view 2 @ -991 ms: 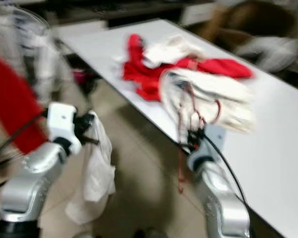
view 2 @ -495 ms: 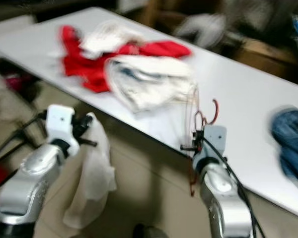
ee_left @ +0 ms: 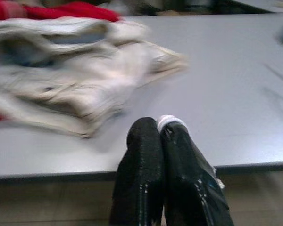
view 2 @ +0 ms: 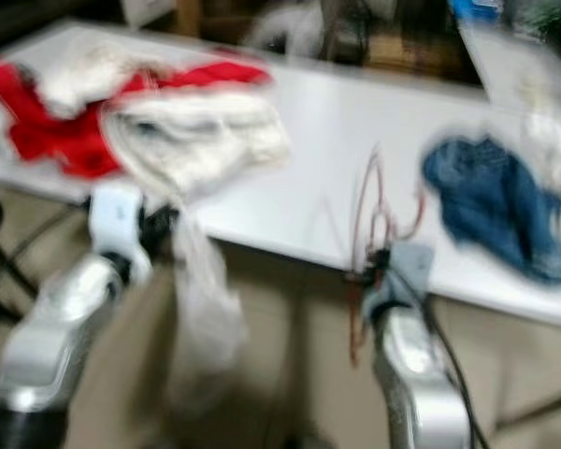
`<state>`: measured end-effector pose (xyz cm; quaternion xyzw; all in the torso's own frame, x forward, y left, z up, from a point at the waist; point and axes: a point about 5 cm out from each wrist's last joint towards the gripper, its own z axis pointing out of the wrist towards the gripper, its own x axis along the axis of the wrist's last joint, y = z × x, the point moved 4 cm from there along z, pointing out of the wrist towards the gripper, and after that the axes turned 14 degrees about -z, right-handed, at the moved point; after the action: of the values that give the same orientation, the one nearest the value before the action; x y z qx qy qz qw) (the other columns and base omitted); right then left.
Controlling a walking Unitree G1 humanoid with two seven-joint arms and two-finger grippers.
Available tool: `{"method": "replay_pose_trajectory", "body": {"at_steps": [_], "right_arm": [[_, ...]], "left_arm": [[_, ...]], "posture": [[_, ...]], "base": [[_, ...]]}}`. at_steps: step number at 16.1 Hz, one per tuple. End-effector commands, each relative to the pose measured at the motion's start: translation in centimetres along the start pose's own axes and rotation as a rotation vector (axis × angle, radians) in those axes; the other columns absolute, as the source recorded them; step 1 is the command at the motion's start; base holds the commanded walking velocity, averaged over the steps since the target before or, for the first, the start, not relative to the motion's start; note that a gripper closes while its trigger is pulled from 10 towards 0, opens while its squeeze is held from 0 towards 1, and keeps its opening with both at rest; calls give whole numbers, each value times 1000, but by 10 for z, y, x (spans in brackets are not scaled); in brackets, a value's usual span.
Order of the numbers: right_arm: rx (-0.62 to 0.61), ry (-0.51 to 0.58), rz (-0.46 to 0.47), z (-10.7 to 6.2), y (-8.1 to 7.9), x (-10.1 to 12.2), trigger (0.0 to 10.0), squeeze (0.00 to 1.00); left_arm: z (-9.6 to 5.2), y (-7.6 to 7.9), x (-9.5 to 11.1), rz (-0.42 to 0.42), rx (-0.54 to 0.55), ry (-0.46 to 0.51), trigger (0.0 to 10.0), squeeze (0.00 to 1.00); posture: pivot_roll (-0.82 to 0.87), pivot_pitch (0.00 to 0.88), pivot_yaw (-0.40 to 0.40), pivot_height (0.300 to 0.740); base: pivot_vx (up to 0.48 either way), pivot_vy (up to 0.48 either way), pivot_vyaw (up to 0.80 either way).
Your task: Hang hanger
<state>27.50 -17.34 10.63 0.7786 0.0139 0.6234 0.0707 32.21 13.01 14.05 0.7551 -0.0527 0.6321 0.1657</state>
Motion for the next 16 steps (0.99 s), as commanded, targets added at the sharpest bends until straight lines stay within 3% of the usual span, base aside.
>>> {"method": "replay_pose_trajectory", "body": {"at_steps": [1, 3, 8, 10, 16], "right_arm": [[5, 56, -12, -1, -1, 12, 10000, 0], [42, 65, -65, 0, -8, 13, 10000, 0], [56, 45, -58, 11, -11, 11, 10000, 0], [93, 73, -83, 14, -21, 17, 10000, 0], [67, 64, -126, 10, -18, 11, 10000, 0]], "left_arm": [[3, 0, 15, 28, -22, 42, 10000, 0], [6, -7, 16, 29, 2, 46, 10000, 0], [1, -14, 15, 37, 48, 50, 10000, 0], [-2, -17, 17, 41, 63, 59, 10000, 0], [-1, -15, 16, 45, 54, 46, 10000, 0]], "posture": [[24, 30, 0, 740], [17, 30, -4, 740], [68, 40, -62, 740], [74, 45, -69, 740], [54, 45, -58, 740]], "base": [[0, 319, -800], [0, 315, -400], [0, 316, 0], [0, 319, 0], [0, 317, 0]]}}
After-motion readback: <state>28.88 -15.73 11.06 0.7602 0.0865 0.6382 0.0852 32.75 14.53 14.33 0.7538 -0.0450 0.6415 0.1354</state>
